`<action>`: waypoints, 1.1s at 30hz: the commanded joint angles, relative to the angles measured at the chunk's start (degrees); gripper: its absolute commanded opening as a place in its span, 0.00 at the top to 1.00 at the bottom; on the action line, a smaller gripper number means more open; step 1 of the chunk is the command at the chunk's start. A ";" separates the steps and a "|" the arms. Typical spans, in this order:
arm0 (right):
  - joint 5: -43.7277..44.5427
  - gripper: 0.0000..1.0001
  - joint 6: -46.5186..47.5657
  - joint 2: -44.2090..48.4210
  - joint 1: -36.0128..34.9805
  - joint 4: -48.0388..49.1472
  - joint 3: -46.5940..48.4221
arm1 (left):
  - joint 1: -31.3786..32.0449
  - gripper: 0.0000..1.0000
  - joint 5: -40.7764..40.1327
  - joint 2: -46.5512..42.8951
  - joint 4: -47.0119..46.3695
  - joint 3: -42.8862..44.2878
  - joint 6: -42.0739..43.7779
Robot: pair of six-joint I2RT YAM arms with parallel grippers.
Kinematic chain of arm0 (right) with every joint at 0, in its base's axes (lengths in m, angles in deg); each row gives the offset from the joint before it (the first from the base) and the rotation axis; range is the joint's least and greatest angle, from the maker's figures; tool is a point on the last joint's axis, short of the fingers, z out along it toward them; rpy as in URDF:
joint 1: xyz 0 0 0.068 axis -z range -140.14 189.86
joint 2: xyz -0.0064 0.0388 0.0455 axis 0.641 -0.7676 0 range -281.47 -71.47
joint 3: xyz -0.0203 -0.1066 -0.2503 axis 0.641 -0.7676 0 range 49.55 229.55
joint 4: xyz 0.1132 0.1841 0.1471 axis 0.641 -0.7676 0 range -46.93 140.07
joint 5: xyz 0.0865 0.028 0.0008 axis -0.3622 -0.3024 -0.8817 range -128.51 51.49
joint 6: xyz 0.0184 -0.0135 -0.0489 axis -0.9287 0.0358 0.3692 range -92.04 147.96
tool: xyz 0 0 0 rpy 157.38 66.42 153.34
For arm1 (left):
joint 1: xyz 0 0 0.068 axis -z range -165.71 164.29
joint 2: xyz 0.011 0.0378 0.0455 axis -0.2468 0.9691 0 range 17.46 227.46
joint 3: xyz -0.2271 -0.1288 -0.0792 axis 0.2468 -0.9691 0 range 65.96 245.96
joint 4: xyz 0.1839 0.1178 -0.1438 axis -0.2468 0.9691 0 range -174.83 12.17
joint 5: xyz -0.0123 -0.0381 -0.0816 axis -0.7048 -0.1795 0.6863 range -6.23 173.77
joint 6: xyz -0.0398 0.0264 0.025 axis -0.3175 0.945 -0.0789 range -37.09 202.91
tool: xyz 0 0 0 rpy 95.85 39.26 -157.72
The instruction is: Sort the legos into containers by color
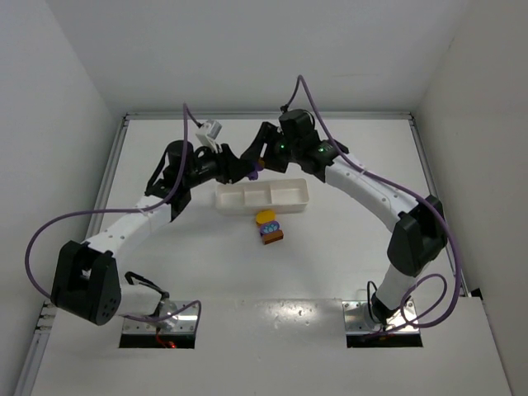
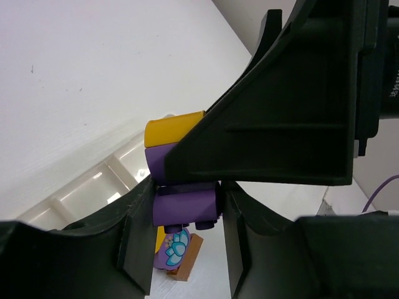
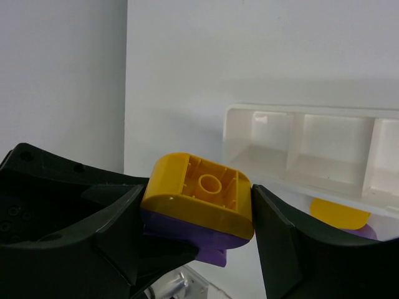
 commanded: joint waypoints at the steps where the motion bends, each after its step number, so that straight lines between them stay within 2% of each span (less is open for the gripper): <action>1: 7.72 1.00 0.66 2.01 3.21 2.81 1.13 | 0.67 1.00 2.37 -4.73 0.31 -3.69 0.88; 12: 8.33 1.00 0.66 3.59 7.95 4.39 -2.56 | 0.67 1.00 2.90 -11.40 2.94 -10.20 0.88; 16: 7.28 1.00 1.18 4.65 9.53 4.92 -4.49 | 0.67 1.00 1.41 -12.73 5.67 -10.90 4.47; 17: 7.28 1.00 1.88 5.52 9.54 5.53 -5.11 | 0.67 1.00 0.01 -13.51 8.02 -10.12 7.44; 20: 7.80 1.00 5.04 7.28 9.54 6.06 -8.53 | 1.27 1.00 -13.65 -13.52 14.26 -6.96 13.50; 24: 9.73 1.00 8.47 8.95 9.54 6.68 -11.52 | 1.28 1.00 -24.14 -10.37 18.85 -3.88 19.85; 29: 9.74 1.00 9.71 10.19 9.54 7.73 -12.67 | 1.81 0.95 -26.99 -3.96 19.47 -1.94 21.61; 33: 9.74 1.00 9.71 10.19 9.54 7.73 -12.67 | 2.34 0.95 -27.69 0.36 18.24 -1.32 21.62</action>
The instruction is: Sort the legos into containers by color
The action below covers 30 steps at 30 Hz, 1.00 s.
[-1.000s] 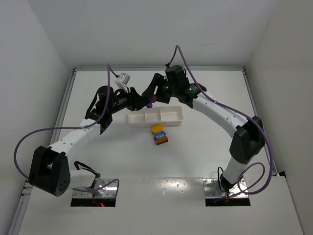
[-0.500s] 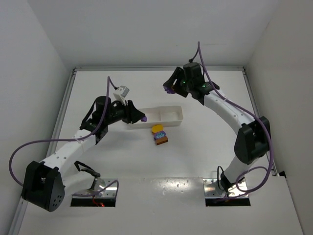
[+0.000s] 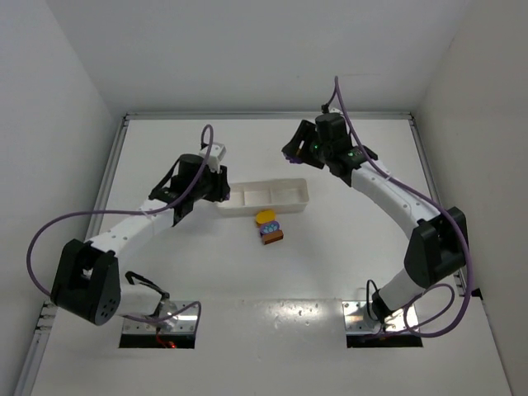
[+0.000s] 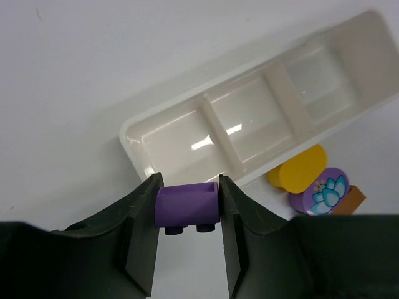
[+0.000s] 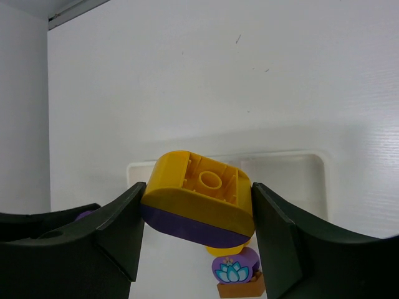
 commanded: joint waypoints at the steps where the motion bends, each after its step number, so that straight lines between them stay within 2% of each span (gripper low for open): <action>1: 0.67 1.00 1.12 2.14 -0.19 3.36 -0.17 | 0.87 0.95 -2.60 2.44 -0.81 2.35 1.71; 10: -0.91 1.00 1.12 2.14 -0.19 4.41 -1.22 | 1.93 0.89 -1.89 7.89 -5.21 3.49 1.71; 13: -1.44 1.00 1.12 2.14 -0.19 4.41 -1.22 | 2.54 0.82 -1.89 9.47 -5.92 4.11 1.71; 15: -1.44 1.00 1.12 2.14 -0.19 4.41 -1.22 | 3.16 0.61 -1.89 10.09 -6.62 4.72 2.23; 16: -1.44 1.00 1.12 2.14 -0.19 4.41 -1.75 | 3.68 0.46 -2.59 10.70 -6.62 4.72 2.23; 17: -1.44 1.00 1.12 2.14 -0.19 4.41 -1.75 | 3.68 0.45 -2.60 10.71 -6.62 4.72 2.23; 18: -1.44 1.00 1.12 2.14 -0.19 4.41 -1.75 | 3.68 0.34 -3.55 10.71 -6.62 4.72 1.62; 19: -1.44 1.00 1.12 2.14 -0.19 4.41 -1.75 | 3.68 0.28 -4.17 10.71 -6.62 4.72 1.10; 21: -1.44 1.00 1.12 2.14 -0.19 5.03 -1.75 | 3.68 0.24 -4.18 10.71 -6.62 4.72 0.22; 25: -1.97 1.00 0.06 1.00 -0.19 5.03 -0.53 | 2.37 0.23 3.53 8.69 -7.67 4.72 -3.20; 27: -3.55 1.00 -1.78 -0.49 -0.19 5.03 0.09 | 1.84 0.23 10.03 6.67 -8.20 4.03 -6.53; 28: -4.07 1.00 -2.57 -0.49 -0.19 5.03 0.70 | 1.84 0.23 16.32 5.97 -9.51 4.02 -7.60; 30: -5.74 1.00 -5.46 -2.50 -0.19 5.03 1.32 | 1.84 0.23 20.67 3.51 -11.18 2.88 -10.15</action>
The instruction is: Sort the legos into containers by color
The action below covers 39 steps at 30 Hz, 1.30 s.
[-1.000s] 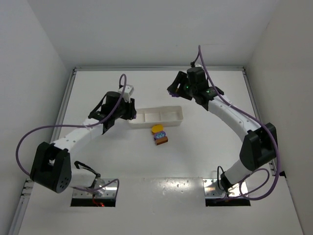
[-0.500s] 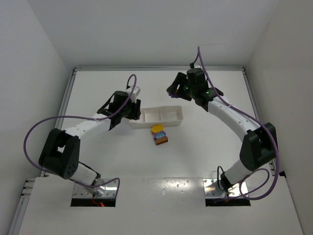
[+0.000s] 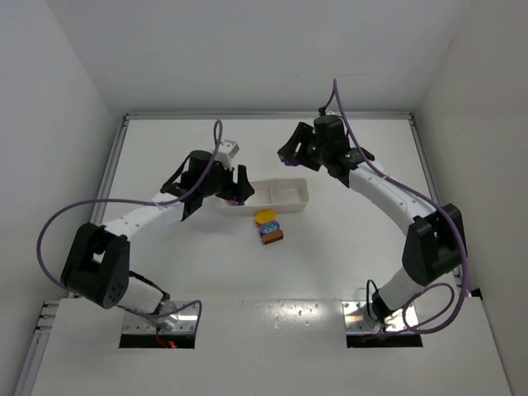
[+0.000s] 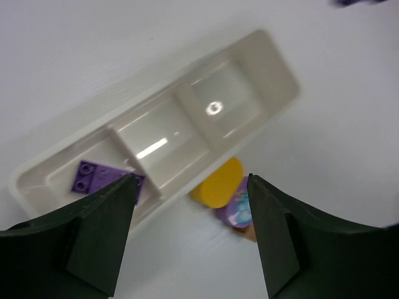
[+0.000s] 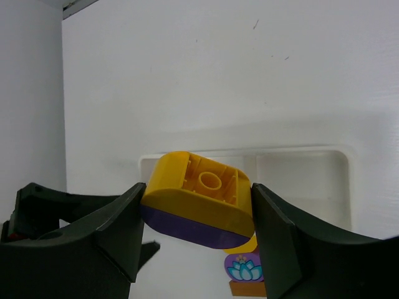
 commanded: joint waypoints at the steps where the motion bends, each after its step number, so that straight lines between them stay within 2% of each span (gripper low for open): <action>1: -4.30 1.00 -4.97 -2.43 -0.19 2.52 2.90 | 0.44 0.23 14.10 -5.61 -7.25 -0.38 -7.35; 3: -6.33 1.00 -9.26 -4.70 -0.19 2.52 4.21 | 0.97 0.24 16.92 -6.67 -7.79 -0.38 -9.64; 8: -8.35 1.00 -12.70 -6.99 -1.33 2.52 6.06 | 0.97 0.24 18.17 -6.67 -11.04 -1.08 -11.85; 19: -11.79 1.00 -17.72 -9.02 -2.92 0.85 8.79 | 0.97 0.24 17.12 -2.63 -18.69 0.14 -16.60; 39: -15.74 1.00 -21.06 -7.97 -5.11 0.85 6.59 | 0.44 0.25 12.20 0.00 -17.46 4.44 -13.26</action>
